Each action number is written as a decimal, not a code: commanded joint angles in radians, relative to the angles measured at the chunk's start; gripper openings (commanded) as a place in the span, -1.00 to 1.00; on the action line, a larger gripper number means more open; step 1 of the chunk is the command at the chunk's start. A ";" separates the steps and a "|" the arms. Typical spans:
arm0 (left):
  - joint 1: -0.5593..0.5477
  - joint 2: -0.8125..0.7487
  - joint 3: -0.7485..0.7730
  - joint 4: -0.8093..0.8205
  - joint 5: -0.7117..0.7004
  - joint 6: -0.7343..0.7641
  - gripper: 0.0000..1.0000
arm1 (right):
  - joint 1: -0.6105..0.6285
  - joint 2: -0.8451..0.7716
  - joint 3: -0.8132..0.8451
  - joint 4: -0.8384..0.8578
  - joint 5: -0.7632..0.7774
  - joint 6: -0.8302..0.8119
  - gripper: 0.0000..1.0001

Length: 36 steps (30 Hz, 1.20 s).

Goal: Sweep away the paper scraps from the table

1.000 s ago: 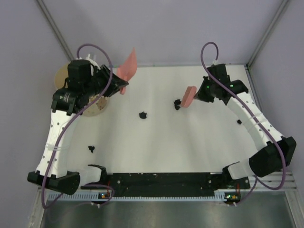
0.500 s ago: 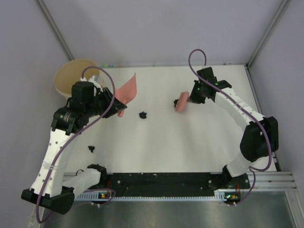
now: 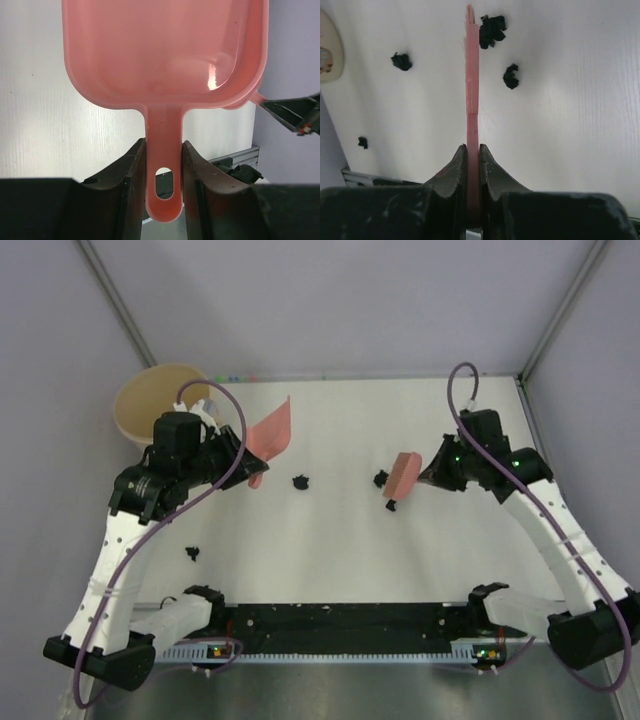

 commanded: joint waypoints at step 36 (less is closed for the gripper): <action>-0.303 -0.042 -0.184 -0.240 -0.404 0.081 -1.00 | -0.004 0.208 0.258 0.426 -0.267 -0.219 -1.00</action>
